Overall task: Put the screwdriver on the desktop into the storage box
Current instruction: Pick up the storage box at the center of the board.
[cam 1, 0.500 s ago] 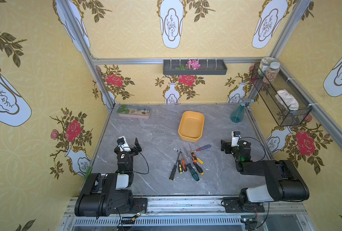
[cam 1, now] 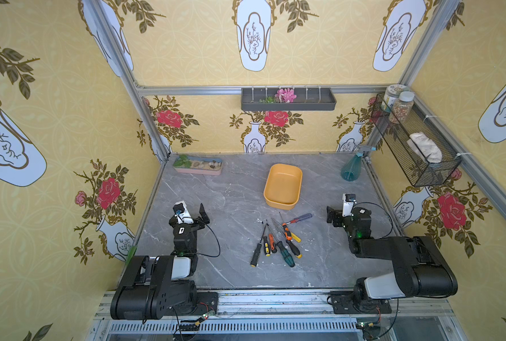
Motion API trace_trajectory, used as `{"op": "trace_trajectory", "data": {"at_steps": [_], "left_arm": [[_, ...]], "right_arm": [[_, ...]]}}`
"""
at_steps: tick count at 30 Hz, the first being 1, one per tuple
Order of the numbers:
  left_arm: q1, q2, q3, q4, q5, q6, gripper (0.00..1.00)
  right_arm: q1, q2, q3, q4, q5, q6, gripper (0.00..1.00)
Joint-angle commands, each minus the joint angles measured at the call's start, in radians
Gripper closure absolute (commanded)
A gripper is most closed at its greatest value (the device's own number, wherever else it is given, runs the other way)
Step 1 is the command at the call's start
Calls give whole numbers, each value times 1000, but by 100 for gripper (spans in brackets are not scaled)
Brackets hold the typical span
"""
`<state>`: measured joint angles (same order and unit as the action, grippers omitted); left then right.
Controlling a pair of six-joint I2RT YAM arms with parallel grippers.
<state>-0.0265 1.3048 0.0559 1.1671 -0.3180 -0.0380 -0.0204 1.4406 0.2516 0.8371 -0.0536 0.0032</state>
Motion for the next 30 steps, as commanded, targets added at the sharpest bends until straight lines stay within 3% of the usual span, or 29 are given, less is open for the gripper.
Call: {"op": "trace_trajectory", "data": {"at_steps": [1,6,11,14,17,19,24,30], "left_arm": [[0,2,2,35,0,-5,0],[-1,-34,-13,47,27,12,0],[-8,-236,9,-154,29,18,0],[-8,-356,48,-268,27,9,0],[-7,-453,77,-310,-46,-141,0],[-4,-500,132,-436,-105,-316,0],[-3,-452,311,-746,85,-447,0],[-15,-296,422,-891,303,-560,0]], "right_arm": [[0,0,3,37,-6,7,3],[11,-87,4,-18,47,12,3],[25,-291,162,-412,129,59,3],[22,-363,297,-641,136,191,3],[19,-360,448,-911,152,363,3],[12,-312,534,-1061,182,490,3],[57,-179,662,-1205,10,597,3],[339,5,817,-1329,180,700,3]]}}
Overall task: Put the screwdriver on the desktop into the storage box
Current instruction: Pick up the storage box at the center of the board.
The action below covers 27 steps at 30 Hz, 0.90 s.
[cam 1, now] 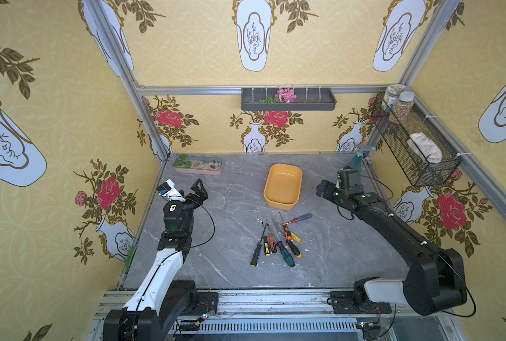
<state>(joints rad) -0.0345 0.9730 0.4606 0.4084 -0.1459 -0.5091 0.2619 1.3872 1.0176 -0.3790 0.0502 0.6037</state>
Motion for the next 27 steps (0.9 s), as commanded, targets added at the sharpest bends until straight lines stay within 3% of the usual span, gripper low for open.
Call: {"op": "trace_trajectory", "data": {"at_steps": [1,6,11,17,27], "left_arm": [[-16,54,22,-142,143,-100,0],[-92,122,62,-220,153,-108,0],[-123,169,78,-253,159,-122,1],[-130,187,87,-264,173,-134,4],[-130,220,108,-281,178,-135,9]], "right_arm": [[83,103,85,-134,90,111,1],[196,340,302,-277,181,133,2],[209,525,451,-330,157,133,11],[205,645,548,-350,152,109,30],[201,750,663,-381,139,68,77]]}}
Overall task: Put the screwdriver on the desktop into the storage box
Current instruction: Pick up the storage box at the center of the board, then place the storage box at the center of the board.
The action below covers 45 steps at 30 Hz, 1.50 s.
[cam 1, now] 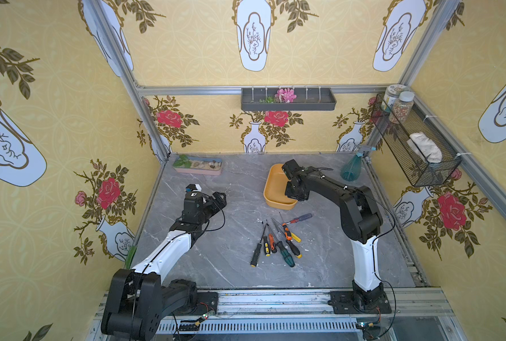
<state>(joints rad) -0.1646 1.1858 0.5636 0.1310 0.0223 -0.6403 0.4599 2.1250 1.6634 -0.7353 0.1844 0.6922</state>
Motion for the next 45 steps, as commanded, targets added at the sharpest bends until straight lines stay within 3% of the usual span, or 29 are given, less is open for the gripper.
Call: {"op": "trace_trajectory", "data": {"at_steps": [1,4,8,15,21,28,29,33,36,39,45], "left_arm": [[0,9,8,-7,10,-5,9],[0,17,16,-24,8,-13,11],[0,21,27,-47,8,-23,11],[0,2,48,-114,-1,-48,11],[1,-37,65,-242,5,-62,13],[-2,-89,59,-361,37,-63,16],[-3,-92,60,-375,43,-64,17],[-57,-84,81,-447,52,-58,16],[-147,-51,119,-523,37,-51,14],[-255,-21,162,-611,23,-50,13],[-473,38,196,-739,1,-65,12]], "right_arm": [[4,17,24,-28,5,-26,82],[12,27,41,-32,8,-39,93],[33,42,77,-42,12,-51,100],[148,76,190,-49,-27,-25,100],[286,149,298,-56,-35,75,100],[326,236,342,-36,-86,150,100],[327,243,342,-35,-91,151,96],[321,238,337,-38,-98,138,40],[311,164,301,-40,-63,131,17],[282,15,180,-17,-6,131,12],[165,-367,-228,38,53,166,12]]}}
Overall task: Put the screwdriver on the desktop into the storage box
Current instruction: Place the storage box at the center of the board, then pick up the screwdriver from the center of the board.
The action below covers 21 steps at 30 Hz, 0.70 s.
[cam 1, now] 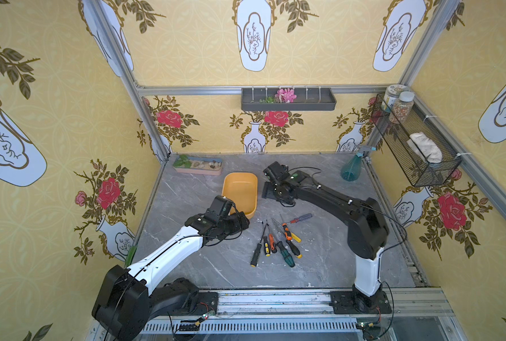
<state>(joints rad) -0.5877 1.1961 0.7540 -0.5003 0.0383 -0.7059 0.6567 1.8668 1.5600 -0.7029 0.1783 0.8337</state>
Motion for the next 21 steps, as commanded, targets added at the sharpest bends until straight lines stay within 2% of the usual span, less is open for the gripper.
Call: {"op": "trace_trajectory", "data": {"at_steps": [1,5,9,21], "left_arm": [[-80,51,9,-119,-10,0,12],[-205,174,32,-152,6,7,16],[-277,268,52,-132,3,6,22],[-308,405,86,-78,-43,34,41]], "right_arm": [[-48,-160,-175,4,67,29,12],[-83,-357,-342,-28,106,62,13],[-88,-461,-451,-45,124,109,14],[-86,-534,-538,-48,122,156,16]]}}
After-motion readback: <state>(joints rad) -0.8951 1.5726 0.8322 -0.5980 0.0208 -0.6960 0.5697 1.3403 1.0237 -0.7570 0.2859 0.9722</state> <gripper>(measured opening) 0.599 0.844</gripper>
